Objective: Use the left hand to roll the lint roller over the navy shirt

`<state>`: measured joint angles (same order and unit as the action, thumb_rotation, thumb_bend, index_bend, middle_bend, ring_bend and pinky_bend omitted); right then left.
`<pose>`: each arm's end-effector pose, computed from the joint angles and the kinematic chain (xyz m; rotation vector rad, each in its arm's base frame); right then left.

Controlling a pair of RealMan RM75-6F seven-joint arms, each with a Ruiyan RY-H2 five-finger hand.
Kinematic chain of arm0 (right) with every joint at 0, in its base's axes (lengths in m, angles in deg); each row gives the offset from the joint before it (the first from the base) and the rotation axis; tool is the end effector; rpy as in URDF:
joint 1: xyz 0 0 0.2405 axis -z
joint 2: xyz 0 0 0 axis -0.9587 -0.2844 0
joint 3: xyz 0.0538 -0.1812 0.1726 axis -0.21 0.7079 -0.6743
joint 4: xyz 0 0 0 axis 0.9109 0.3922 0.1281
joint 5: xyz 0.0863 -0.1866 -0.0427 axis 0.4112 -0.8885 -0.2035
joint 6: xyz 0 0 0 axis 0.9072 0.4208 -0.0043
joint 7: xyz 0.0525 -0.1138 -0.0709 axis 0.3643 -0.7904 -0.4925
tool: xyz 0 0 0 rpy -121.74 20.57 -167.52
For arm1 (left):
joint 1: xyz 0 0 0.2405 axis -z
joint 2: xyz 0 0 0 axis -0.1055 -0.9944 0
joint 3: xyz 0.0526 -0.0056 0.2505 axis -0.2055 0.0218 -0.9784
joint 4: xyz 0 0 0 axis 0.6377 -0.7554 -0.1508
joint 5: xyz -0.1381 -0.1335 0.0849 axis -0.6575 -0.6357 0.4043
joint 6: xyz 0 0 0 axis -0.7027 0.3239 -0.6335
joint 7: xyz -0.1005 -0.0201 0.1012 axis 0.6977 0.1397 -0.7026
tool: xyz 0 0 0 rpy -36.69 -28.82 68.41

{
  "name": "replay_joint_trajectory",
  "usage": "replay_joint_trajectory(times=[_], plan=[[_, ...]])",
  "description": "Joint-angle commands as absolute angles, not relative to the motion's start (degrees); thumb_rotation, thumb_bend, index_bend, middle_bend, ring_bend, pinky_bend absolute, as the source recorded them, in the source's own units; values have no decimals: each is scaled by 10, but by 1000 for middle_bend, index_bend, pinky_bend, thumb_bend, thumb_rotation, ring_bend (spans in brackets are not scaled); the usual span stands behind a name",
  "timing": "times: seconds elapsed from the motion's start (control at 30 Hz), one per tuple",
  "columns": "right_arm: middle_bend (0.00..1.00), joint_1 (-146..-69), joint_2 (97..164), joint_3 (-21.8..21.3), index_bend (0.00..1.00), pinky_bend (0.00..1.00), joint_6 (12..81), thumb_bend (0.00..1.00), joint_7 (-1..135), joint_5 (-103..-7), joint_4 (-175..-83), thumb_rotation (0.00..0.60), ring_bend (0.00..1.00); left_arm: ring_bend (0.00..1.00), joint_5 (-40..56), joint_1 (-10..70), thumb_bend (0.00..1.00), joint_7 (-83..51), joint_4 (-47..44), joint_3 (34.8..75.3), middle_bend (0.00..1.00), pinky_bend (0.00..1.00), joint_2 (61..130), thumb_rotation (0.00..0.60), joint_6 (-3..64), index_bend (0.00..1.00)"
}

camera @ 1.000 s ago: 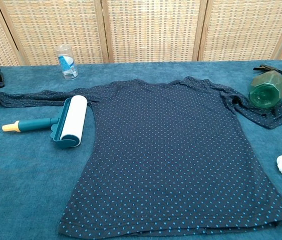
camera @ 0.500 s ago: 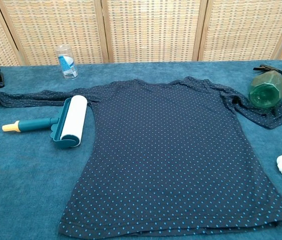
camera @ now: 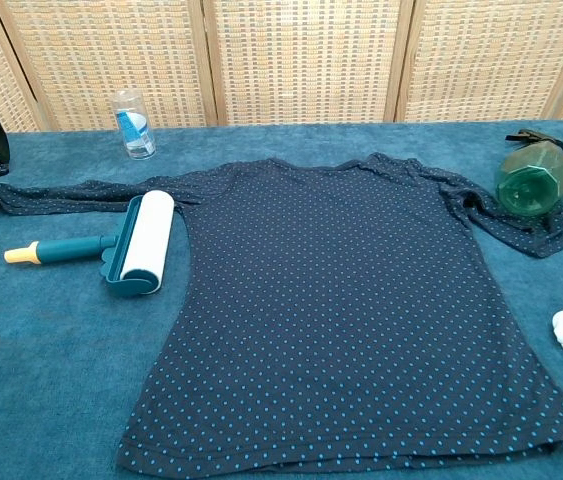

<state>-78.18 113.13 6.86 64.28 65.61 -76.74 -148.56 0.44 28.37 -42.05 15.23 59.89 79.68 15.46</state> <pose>-0.3095 -0.1803 0.1434 1.3772 -0.9894 0.8996 -0.2464 0.3557 0.1081 -1.6685 -0.9055 -0.5658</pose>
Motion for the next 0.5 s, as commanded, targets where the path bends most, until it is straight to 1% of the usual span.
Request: replay_joint_trajectory(times=[0.03,0.4,0.5], plan=[[0,-782,1132,68,0,0,642,46,656,-766,-1485,600,0,724,-16,300,28,-437,139,592,880,649,809,600,149,397],[0,-782,1132,65,0,0,641,46,660,-760,-1481,600,0,724,-78,347,36,-492,88,562,880,649,862,600,143,420],[0,-782,1131,65,0,0,641,46,662,-758,-1480,600,0,724,-90,354,70,-498,77,557,880,649,873,600,141,423]])
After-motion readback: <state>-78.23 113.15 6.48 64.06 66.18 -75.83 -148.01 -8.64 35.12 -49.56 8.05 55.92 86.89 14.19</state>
